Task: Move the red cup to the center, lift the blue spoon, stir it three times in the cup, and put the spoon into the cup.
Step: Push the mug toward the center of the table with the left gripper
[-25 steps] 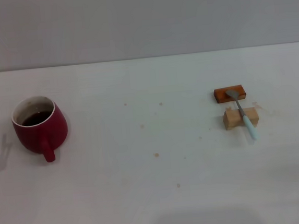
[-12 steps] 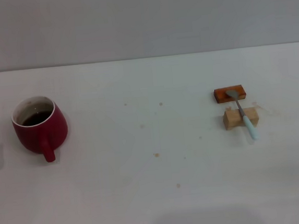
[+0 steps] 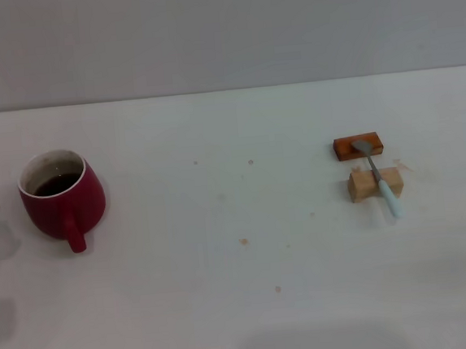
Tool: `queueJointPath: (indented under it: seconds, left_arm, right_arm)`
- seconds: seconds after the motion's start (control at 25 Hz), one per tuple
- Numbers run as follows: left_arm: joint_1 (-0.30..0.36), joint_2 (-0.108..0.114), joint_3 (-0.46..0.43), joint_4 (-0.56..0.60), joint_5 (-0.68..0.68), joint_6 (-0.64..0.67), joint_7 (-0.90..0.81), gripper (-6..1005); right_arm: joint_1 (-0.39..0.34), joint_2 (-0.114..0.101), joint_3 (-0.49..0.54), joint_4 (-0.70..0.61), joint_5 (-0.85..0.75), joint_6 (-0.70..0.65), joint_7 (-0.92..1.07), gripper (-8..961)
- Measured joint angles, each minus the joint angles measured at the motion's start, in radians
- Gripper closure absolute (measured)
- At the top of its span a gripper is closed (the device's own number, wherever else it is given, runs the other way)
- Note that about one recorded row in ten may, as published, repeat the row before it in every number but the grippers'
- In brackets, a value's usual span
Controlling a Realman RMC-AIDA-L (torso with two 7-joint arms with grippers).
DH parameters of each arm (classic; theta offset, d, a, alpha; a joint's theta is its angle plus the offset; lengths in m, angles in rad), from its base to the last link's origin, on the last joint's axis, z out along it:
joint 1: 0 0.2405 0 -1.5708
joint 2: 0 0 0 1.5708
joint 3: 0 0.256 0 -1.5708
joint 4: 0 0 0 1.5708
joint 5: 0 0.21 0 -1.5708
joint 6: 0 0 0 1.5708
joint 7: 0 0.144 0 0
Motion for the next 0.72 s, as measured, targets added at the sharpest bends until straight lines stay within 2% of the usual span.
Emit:
queueJointPath:
  seconds: [0.16, 0.48, 0.72]
  left_arm:
    - [-0.033, 0.001, 0.003, 0.003, 0.003, -0.059, 0.105, 951]
    - [-0.059, 0.002, 0.012, 0.008, 0.004, -0.077, 0.192, 995]
    - [-0.089, 0.004, 0.013, 0.009, 0.004, -0.142, 0.302, 995]
  right_arm:
    - [0.000, 0.000, 0.000, 0.001, 0.001, -0.007, 0.000, 268]
    - [-0.003, -0.001, 0.000, 0.004, -0.002, -0.032, 0.001, 268]
    - [-0.005, -0.001, -0.005, 0.001, -0.003, -0.033, 0.001, 268]
